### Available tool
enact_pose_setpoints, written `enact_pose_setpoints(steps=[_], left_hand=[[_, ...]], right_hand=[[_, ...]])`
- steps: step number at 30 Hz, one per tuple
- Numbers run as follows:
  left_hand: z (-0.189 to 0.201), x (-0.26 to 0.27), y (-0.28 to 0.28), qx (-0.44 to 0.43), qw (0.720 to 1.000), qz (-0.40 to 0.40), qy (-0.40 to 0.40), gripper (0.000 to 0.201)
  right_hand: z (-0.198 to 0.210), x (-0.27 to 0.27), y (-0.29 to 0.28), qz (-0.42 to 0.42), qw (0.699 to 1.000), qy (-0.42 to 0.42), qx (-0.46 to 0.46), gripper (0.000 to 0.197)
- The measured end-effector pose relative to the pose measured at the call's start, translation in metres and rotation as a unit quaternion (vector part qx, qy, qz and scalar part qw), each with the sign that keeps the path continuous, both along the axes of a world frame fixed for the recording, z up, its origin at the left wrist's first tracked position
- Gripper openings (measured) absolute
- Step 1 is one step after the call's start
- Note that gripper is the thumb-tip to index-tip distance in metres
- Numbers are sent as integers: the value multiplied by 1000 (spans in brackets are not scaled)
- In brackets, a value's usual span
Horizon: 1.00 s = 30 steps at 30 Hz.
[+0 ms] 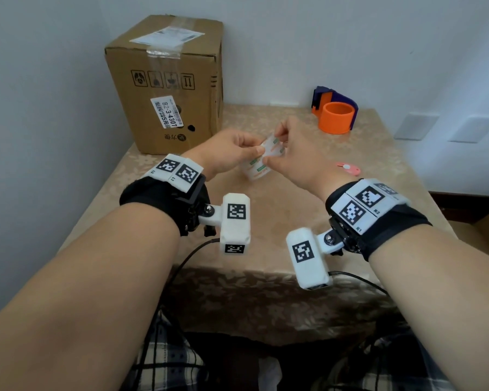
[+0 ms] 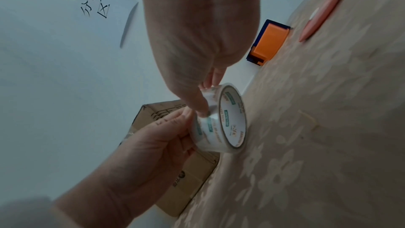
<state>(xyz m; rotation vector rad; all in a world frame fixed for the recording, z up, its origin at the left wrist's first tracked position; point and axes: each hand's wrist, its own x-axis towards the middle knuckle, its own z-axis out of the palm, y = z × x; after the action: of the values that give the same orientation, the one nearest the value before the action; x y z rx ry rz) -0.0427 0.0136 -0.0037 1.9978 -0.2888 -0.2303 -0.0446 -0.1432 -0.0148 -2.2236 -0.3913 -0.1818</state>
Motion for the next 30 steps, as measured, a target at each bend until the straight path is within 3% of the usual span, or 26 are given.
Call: enact_pose_setpoints(steps=[8,11,13,22,27,30], left_hand=[[-3,1,-3,-2,1000,0,-13,24],[-3,2,-1,-3,1000,3,-8,25],[-3,1,-2,9,1000,-5,-5,24],[-2,0,-2,15,1000,-12,-8,23],[0,-2,-1,37,999,-25,-3,23],[3,-4,1,78,996,-49,1,23]], right_hand=[[-3,-4,4,17,999,-15,25,26],[0,-2,-3,-7,999,25,27,64],[1,0,-12,-16,997,74,14,74],[-1,-4,-15,-20,998,39,36,52],[3,1,-19,-41,997,20,66,21],[-1,5,-19,-48,997,7,60,15]])
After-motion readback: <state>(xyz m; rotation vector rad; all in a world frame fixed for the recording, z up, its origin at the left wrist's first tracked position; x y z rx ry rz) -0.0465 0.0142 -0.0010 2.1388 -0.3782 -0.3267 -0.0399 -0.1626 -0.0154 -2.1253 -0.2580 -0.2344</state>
